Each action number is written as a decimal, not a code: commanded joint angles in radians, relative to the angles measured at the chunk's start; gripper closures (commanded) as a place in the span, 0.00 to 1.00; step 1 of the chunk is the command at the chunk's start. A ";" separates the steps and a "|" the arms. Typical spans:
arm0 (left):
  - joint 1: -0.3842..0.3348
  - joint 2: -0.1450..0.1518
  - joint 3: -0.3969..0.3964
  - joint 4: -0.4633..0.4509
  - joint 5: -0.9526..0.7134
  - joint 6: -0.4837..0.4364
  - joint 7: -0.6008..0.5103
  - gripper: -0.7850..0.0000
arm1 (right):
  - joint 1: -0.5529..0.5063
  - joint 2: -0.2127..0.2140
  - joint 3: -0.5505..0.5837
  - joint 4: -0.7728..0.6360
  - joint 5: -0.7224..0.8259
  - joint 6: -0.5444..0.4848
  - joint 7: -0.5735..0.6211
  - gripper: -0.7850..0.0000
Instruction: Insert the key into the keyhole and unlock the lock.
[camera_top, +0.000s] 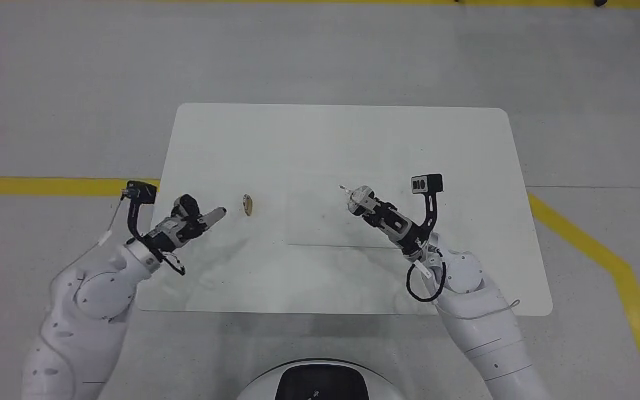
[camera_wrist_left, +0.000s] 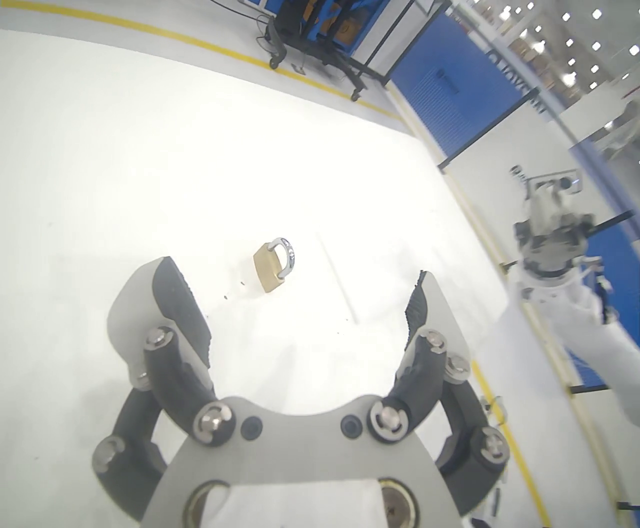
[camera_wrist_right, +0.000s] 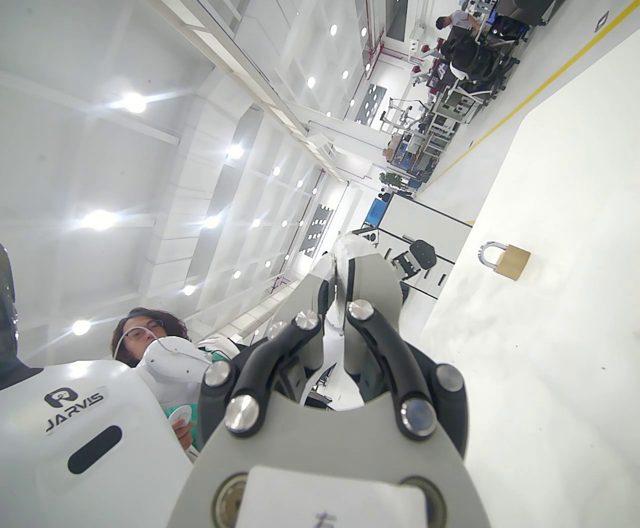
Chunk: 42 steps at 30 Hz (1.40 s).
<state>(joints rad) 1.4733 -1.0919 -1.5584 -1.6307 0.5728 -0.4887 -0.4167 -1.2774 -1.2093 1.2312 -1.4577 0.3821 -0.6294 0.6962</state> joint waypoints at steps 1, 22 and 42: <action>-0.008 -0.007 0.064 -0.007 0.161 0.052 0.082 0.00 | 0.000 0.000 0.000 0.000 0.000 0.000 0.000 1.00; -0.179 -0.053 0.291 0.164 0.378 0.253 0.202 0.35 | 0.000 0.000 0.000 0.000 0.000 0.000 0.000 1.00; -0.191 -0.063 0.307 0.201 0.387 0.263 0.201 1.00 | 0.000 0.000 0.000 0.000 0.000 0.000 0.000 1.00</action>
<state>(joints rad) 1.2815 -1.1552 -1.2488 -1.4305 0.9591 -0.2229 -0.2153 -1.2774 -1.2093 1.2312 -1.4577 0.3821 -0.6294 0.6962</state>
